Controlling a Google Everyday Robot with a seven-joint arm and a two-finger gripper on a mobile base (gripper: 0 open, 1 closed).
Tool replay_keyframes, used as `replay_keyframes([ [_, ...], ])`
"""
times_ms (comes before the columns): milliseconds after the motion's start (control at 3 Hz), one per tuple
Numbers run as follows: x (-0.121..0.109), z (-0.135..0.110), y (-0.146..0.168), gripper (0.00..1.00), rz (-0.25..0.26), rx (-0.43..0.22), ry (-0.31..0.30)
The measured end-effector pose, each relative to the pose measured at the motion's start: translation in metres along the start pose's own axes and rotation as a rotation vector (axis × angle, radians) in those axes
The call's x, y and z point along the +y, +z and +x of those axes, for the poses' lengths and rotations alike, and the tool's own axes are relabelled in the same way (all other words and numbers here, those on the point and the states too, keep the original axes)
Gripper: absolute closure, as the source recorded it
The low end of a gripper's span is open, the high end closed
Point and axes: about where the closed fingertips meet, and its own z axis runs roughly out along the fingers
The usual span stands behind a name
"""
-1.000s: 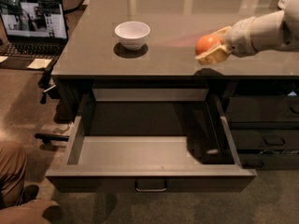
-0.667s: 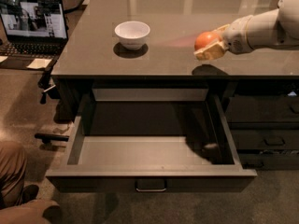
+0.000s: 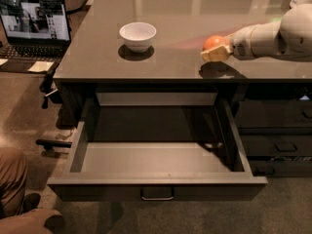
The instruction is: Pick orange from top drawer and place on counter
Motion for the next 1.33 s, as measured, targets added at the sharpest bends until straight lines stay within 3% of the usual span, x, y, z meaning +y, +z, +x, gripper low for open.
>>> replay_keyframes([
  [333,-0.0047,0.0048,0.0073,0.58,0.013,-0.010,0.060],
  [1000,-0.0061,0.0065,0.0105,0.13,0.009,-0.022,0.083],
  [1333,-0.0060,0.0065,0.0106,0.00,0.009,-0.022,0.083],
])
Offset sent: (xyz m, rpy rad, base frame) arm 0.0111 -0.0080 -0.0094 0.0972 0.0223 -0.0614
